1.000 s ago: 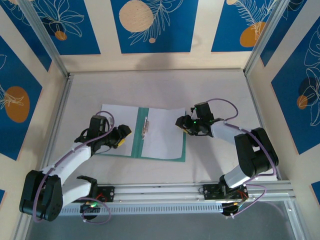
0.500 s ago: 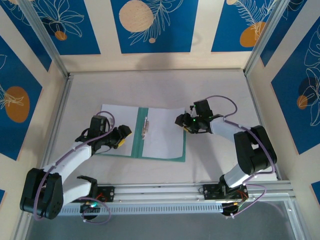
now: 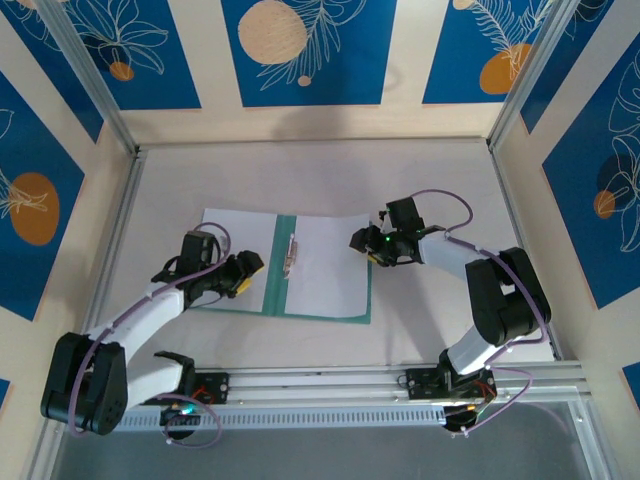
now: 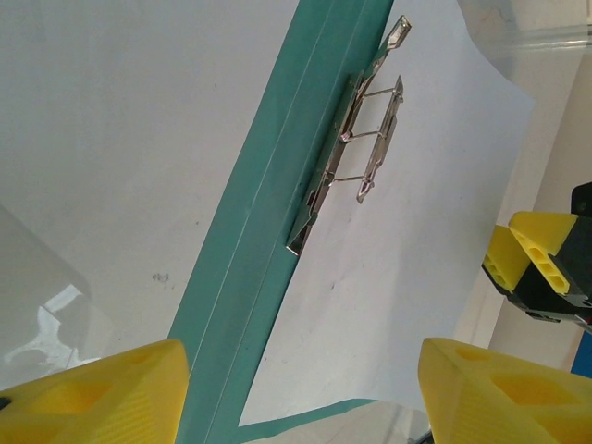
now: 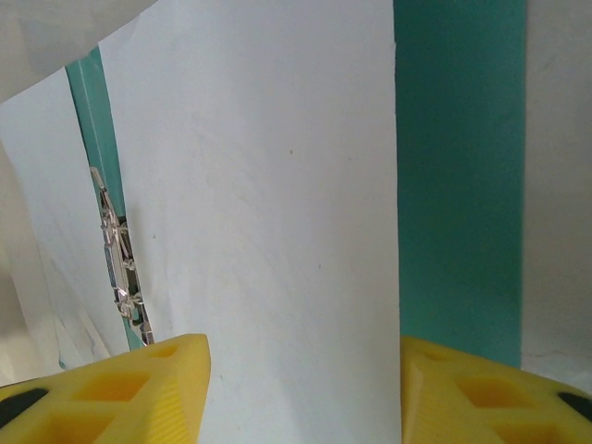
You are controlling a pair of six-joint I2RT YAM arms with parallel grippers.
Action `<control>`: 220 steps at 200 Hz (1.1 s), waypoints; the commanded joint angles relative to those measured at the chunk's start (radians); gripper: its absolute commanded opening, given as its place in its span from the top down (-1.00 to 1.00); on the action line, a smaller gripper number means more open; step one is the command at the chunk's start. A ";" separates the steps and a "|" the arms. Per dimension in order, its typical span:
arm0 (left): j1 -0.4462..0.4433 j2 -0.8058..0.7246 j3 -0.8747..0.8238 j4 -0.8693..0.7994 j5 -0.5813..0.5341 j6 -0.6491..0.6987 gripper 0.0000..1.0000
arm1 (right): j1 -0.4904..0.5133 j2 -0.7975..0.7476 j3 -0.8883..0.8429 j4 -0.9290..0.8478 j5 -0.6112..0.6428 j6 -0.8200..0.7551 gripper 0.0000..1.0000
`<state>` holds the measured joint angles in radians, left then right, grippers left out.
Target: Put the files into the folder
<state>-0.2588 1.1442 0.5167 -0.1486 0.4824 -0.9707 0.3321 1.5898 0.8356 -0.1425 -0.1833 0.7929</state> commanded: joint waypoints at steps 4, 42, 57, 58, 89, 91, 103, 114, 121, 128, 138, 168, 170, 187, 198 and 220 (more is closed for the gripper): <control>0.014 0.006 0.003 0.015 0.025 -0.011 -0.33 | 0.005 -0.003 0.013 -0.025 -0.006 -0.012 -0.09; 0.014 0.005 0.003 0.015 0.027 -0.011 -0.33 | 0.003 -0.004 0.028 -0.050 0.016 -0.031 -0.09; 0.013 0.005 0.004 0.014 0.025 -0.009 -0.33 | 0.001 -0.004 0.042 -0.068 0.022 -0.037 -0.13; 0.013 0.006 0.004 0.013 0.025 -0.009 -0.33 | 0.000 -0.005 0.043 -0.069 0.022 -0.037 -0.14; 0.014 0.008 0.006 0.010 0.023 -0.007 -0.33 | -0.007 -0.022 0.090 -0.146 0.042 -0.069 -0.48; 0.013 0.008 0.005 0.009 0.022 -0.006 -0.33 | -0.009 -0.024 0.094 -0.154 0.043 -0.072 -0.49; 0.014 0.009 0.010 0.004 0.020 -0.002 -0.33 | -0.018 -0.042 0.125 -0.209 0.056 -0.092 -0.51; 0.013 0.010 0.016 -0.008 0.013 0.004 -0.33 | -0.028 -0.067 0.147 -0.254 0.066 -0.114 -0.52; 0.013 0.009 0.023 -0.023 0.004 0.012 -0.33 | -0.037 -0.090 0.155 -0.278 0.072 -0.127 -0.53; 0.013 0.008 0.031 -0.039 -0.006 0.025 -0.33 | -0.050 -0.107 0.159 -0.294 0.074 -0.140 -0.54; 0.012 0.005 0.047 -0.069 -0.025 0.046 -0.34 | -0.076 -0.140 0.160 -0.313 0.069 -0.158 -0.57; -0.016 0.010 0.135 -0.184 -0.112 0.146 -0.34 | -0.167 -0.236 0.137 -0.314 0.020 -0.195 -0.59; -0.022 0.013 0.143 -0.189 -0.119 0.154 -0.34 | -0.173 -0.242 0.136 -0.311 0.018 -0.196 -0.59; -0.085 0.038 0.219 -0.236 -0.194 0.216 -0.33 | -0.209 -0.288 0.103 -0.271 0.014 -0.210 -0.59; -0.141 0.070 0.277 -0.249 -0.240 0.250 -0.33 | -0.224 -0.313 0.072 -0.224 0.016 -0.211 -0.59; -0.266 0.186 0.393 -0.249 -0.319 0.290 -0.30 | -0.244 -0.349 -0.011 -0.118 0.044 -0.204 -0.59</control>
<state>-0.4156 1.2362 0.8001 -0.3492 0.2806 -0.7773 0.1028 1.2724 0.9073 -0.3527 -0.1383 0.6102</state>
